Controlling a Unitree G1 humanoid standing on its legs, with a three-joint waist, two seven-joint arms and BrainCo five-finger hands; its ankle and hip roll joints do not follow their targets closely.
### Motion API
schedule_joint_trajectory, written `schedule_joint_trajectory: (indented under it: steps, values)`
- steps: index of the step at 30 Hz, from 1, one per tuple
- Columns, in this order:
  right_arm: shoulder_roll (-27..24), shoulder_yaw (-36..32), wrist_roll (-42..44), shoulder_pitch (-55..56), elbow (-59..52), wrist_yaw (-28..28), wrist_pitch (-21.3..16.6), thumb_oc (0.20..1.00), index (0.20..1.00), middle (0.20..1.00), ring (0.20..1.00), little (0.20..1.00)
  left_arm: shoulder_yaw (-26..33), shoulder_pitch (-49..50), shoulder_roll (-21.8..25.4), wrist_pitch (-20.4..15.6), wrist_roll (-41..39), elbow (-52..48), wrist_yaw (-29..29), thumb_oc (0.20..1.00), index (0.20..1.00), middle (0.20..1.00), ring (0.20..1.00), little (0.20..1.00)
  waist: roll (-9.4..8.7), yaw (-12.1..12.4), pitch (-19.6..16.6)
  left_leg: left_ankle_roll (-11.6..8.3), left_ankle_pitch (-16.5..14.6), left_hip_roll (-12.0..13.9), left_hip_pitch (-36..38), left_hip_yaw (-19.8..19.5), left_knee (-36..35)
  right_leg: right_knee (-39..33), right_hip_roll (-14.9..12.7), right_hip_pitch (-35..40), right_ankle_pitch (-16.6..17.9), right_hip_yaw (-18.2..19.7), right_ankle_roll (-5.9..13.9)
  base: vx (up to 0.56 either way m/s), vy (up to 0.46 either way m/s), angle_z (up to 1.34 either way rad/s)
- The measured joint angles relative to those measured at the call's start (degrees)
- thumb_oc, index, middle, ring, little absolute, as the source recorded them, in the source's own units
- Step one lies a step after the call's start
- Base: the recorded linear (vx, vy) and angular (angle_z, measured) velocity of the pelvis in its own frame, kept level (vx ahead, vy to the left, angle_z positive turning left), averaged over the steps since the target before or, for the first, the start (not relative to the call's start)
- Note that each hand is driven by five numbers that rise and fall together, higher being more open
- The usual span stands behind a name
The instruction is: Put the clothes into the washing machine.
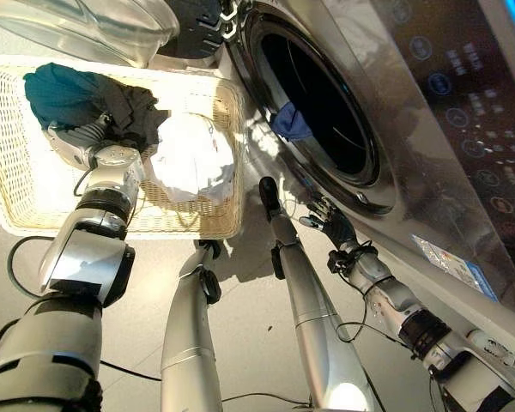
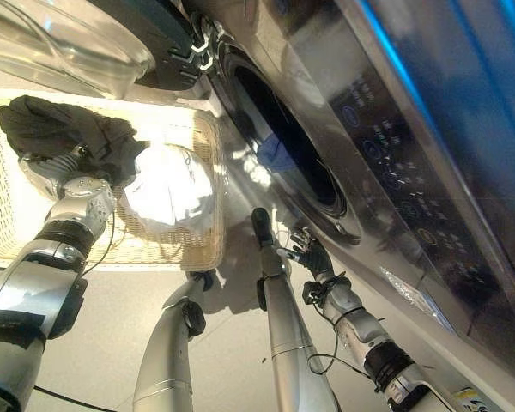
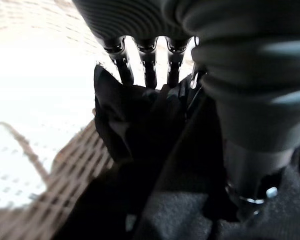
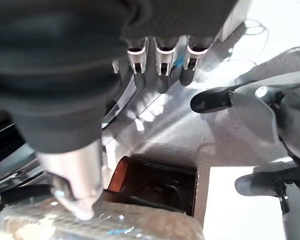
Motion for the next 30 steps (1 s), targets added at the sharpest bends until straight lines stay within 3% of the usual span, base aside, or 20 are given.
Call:
schedule_joint_trajectory:
  steps: [1,10,14,20,24,27,28,30]
  values:
    - [0.01,0.03,0.04,0.02,-0.13,0.02,-0.01,1.000,1.000,1.000,1.000,1.000,-0.70,0.10,-0.05,-0.06,-0.03,0.09,-0.80,0.200,0.200,0.200,0.200,0.200,-0.05,0.00,-0.03,0.17,0.15,0.02,-0.10,0.00,0.10,0.32,0.04,-0.16,0.20,0.00,-0.30,0.00,0.008,0.06]
    - [0.11,-1.62,0.07,-0.38,-0.41,0.50,1.03,1.000,1.000,1.000,1.000,1.000,-2.70,-0.39,2.54,-2.66,-2.05,-0.73,-6.48,0.200,0.200,0.200,0.200,0.200,-0.36,0.15,-0.10,0.09,-0.03,-0.54,-1.66,-0.44,1.16,2.15,0.41,-1.95,-0.78,1.57,0.57,0.00,0.010,0.03]
    - [0.27,-1.74,0.06,-0.37,-0.64,0.75,1.12,1.000,1.000,1.000,1.000,1.000,-2.45,0.22,1.32,-6.95,-5.86,-0.92,-7.32,0.200,0.200,0.200,0.200,0.200,-0.40,0.13,-0.12,0.30,0.37,-1.00,-0.93,-0.26,0.49,1.91,0.17,-1.42,-0.58,2.14,0.90,-0.04,-0.014,0.02]
    - [0.80,-1.86,-0.10,0.79,-2.44,1.74,1.06,1.000,1.000,1.000,1.000,1.000,1.87,3.44,-2.79,-17.82,-13.14,-7.28,-7.77,0.200,0.200,0.200,0.200,0.200,-0.64,-0.02,-0.25,0.70,1.19,-1.68,1.35,-0.39,-1.63,1.20,-0.25,0.61,-0.51,2.54,1.25,-0.06,-0.047,0.04]
    - [2.53,-1.69,-1.05,2.93,-3.60,2.17,1.03,1.000,1.000,1.000,1.000,1.000,3.07,7.89,-4.24,-22.49,-13.57,-11.99,-7.00,0.200,0.200,0.200,0.200,0.200,-1.03,0.44,-0.08,0.29,2.15,-1.92,5.22,-0.79,-4.43,-0.42,-0.39,4.16,-0.24,2.29,0.88,-0.09,-0.078,0.05]
    - [2.63,-1.83,-2.52,4.06,-5.64,2.73,0.92,1.000,1.000,1.000,1.000,1.000,3.13,10.01,-4.60,-23.91,-13.41,-15.56,-6.43,0.200,0.200,0.200,0.200,0.200,-1.03,1.52,-0.08,0.21,2.90,-1.95,7.22,-1.48,-6.17,-1.42,-0.48,6.10,-0.27,1.63,0.86,-0.10,-0.087,0.07]
    - [2.68,-1.80,-4.95,4.82,-7.56,3.10,0.75,1.000,1.000,1.000,1.000,1.000,3.32,13.75,-4.62,-26.06,-12.72,-20.64,-6.21,0.200,0.200,0.200,0.200,0.200,-1.03,1.74,-0.08,-0.17,3.59,-1.97,9.19,-1.85,-7.60,-2.23,-0.43,7.91,-0.14,1.30,0.51,-0.11,-0.107,0.12]
    - [2.71,-1.80,-5.99,4.94,-8.15,3.17,0.74,1.000,1.000,1.000,1.000,1.000,3.33,14.85,-4.68,-26.63,-12.53,-21.62,-6.21,0.200,0.200,0.200,0.200,0.200,-1.03,2.02,-0.08,-0.29,3.92,-1.95,9.99,-2.10,-8.06,-2.39,-0.40,8.61,-0.09,1.11,0.34,-0.07,-0.074,0.08]
